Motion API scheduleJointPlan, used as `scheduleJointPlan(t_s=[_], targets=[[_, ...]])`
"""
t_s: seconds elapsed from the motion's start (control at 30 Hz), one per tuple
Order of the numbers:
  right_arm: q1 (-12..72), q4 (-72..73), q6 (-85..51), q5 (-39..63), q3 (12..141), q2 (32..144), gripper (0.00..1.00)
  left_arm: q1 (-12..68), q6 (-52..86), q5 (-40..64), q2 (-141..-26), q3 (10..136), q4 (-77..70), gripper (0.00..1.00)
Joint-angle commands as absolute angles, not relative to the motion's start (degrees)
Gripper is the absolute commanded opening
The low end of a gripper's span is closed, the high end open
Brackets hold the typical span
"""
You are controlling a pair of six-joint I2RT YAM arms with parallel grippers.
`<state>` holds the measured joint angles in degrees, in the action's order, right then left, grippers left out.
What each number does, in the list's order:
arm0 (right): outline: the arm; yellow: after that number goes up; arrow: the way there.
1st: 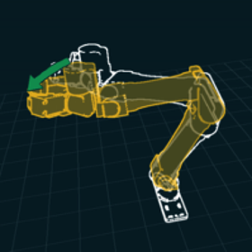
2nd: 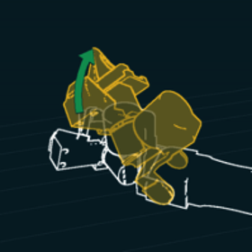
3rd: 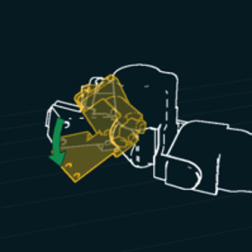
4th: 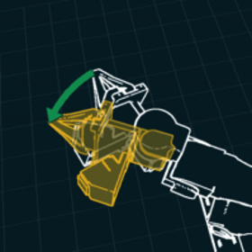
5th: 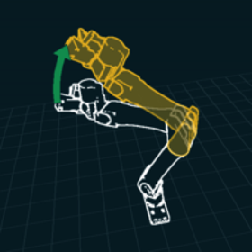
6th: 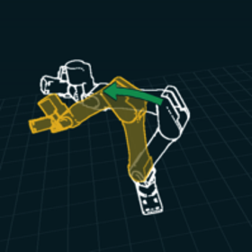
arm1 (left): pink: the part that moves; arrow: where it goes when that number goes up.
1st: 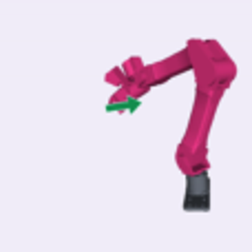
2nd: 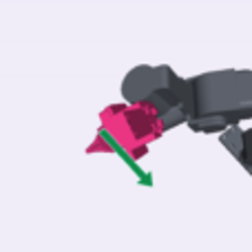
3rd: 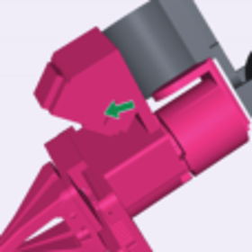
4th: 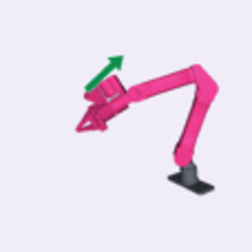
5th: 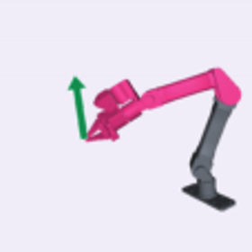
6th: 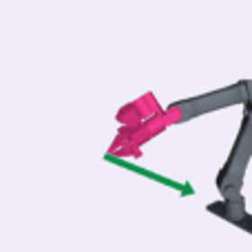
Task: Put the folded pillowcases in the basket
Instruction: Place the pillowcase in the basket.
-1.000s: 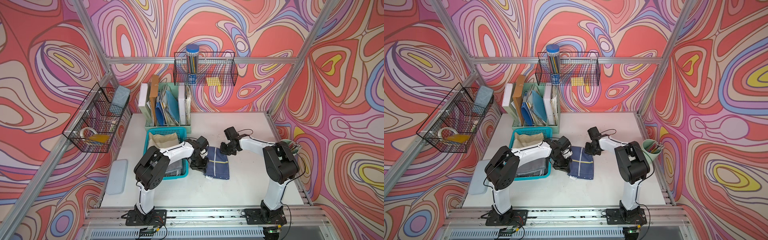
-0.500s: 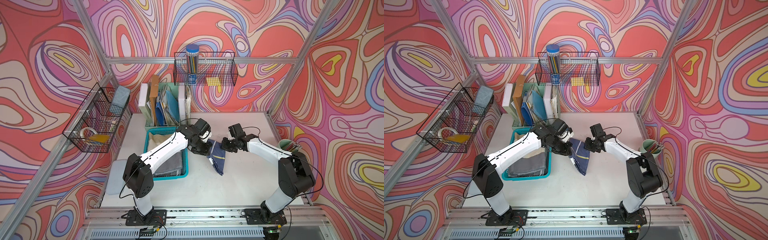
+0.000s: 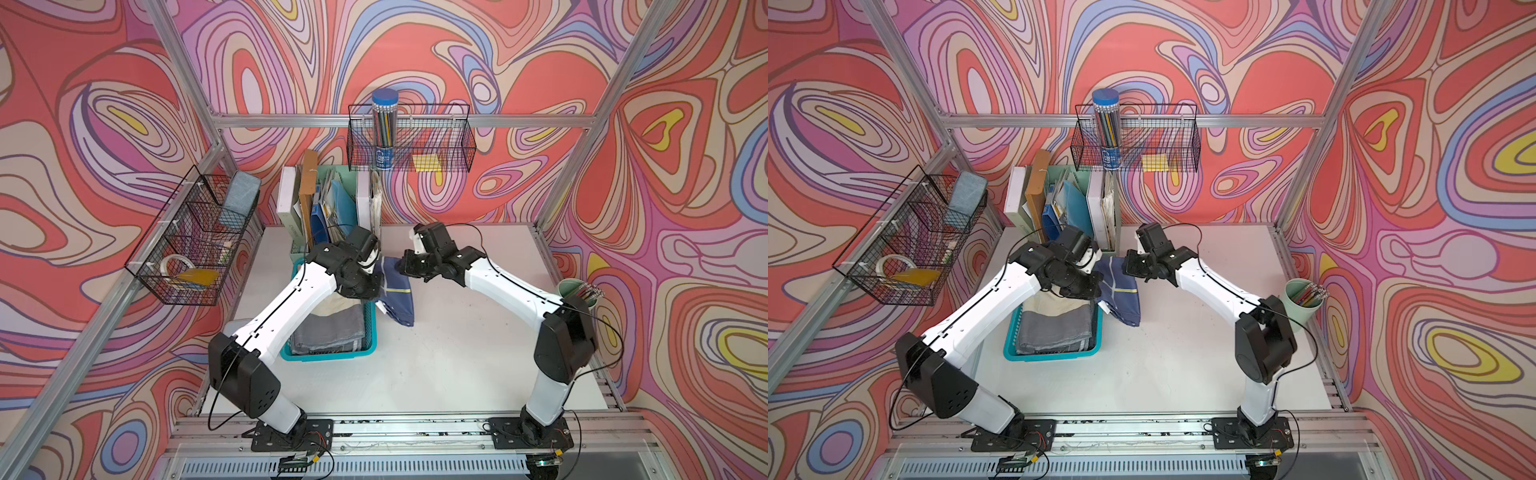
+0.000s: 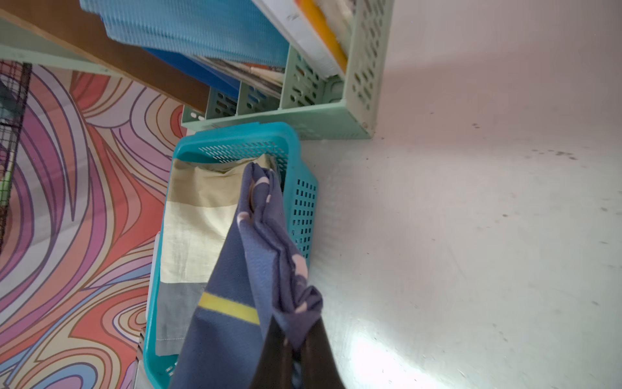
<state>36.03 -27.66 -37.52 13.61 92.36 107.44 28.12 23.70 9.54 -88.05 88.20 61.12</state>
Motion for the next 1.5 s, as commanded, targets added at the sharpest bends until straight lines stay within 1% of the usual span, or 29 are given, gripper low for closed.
scheduleJointPlan(t_s=[0.0,0.17,0.3,0.67,0.87,0.97,1.1,1.33,1.47], targets=[[38.85,-28.74,-38.16,15.20,98.02,113.29,0.00,23.20,23.89,5.87,-84.03,84.44,65.18,0.00],[41.15,-28.83,-38.69,17.28,108.45,121.73,0.00,17.04,23.97,4.49,-79.21,80.03,65.66,0.00],[42.44,-29.30,-39.09,19.18,114.99,127.32,0.00,14.59,23.66,3.04,-77.21,77.14,65.85,0.00],[44.21,-28.61,-40.68,21.61,120.32,134.74,0.00,6.23,21.86,1.40,-75.17,71.50,66.50,0.00],[44.35,-28.03,-39.87,20.44,119.72,134.95,0.00,5.10,21.04,-1.63,-77.11,71.63,65.64,0.00],[44.21,-27.64,-39.46,20.40,120.64,136.00,0.00,5.05,21.03,0.58,-77.82,71.04,64.60,0.00],[44.05,-26.30,-39.24,19.78,121.45,136.97,0.00,4.83,20.88,-0.51,-78.09,70.18,64.13,0.00],[43.08,-25.34,-38.95,20.64,123.77,140.82,0.00,4.75,20.92,-2.24,-78.18,67.33,62.58,0.00],[42.69,-26.87,-38.63,20.42,124.92,143.08,0.00,4.02,21.57,-3.00,-81.15,65.64,61.82,0.00]])
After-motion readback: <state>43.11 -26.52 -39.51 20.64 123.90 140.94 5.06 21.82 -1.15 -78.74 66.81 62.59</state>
